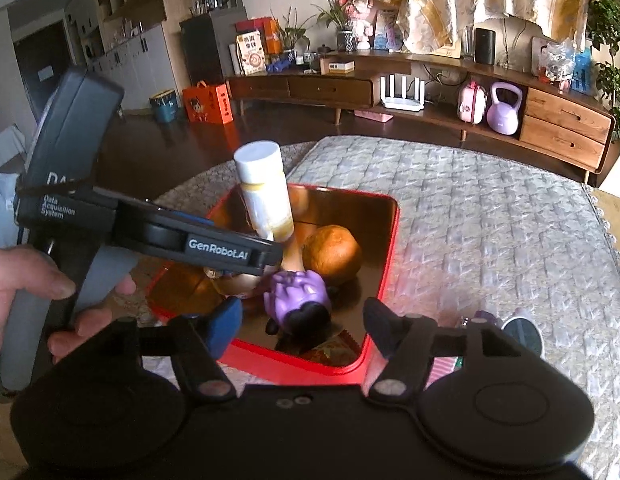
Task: Organize rigid objects
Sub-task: 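Lower the silver tin into the red box with the left tool while the right drops the candy packet in, then move the left tool to the pink comb while the right grasps the white sunglasses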
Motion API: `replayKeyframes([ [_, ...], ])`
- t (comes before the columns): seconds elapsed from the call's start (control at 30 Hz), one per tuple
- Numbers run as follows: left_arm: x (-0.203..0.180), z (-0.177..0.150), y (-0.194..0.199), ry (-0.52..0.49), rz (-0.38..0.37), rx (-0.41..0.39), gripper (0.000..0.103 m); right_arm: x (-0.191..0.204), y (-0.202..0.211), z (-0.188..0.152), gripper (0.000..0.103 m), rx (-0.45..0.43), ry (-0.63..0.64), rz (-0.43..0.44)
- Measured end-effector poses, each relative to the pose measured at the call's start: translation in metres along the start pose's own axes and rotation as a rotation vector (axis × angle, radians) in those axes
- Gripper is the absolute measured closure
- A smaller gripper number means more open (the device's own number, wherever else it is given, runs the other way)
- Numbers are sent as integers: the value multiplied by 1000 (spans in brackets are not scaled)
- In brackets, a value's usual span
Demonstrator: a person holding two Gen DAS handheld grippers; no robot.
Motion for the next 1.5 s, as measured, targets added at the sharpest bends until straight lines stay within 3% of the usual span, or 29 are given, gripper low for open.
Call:
replayKeyframes([
  [0.5, -34, -1, 56, -46, -67, -66, 21, -19, 66, -1, 15, -74, -38, -17],
  [0.7, -57, -4, 72, -78, -94, -104, 20, -39, 87, -18, 1, -75, -55, -30],
  [0.87, -78, -10, 77, -86, -124, -121, 20, -61, 100, -33, 0, -85, -79, -46],
  [1.2, -135, -37, 75, -118, -204, -123, 20, -117, 104, -66, 0, -49, -88, -183],
  [1.5, -177, -66, 67, -133, -184, -140, 20, -144, 97, -81, 3, -18, -5, -195],
])
Point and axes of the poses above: each gripper's, at about its wrist camera, not at the fingertips, and y roughly against the way its jaws point, x to its left, z to its top, the point moved 9 cm from there along -y, roughly the way its jaws point, and after that the axes turned 6 degrees about -x, right-handed, at the moved point
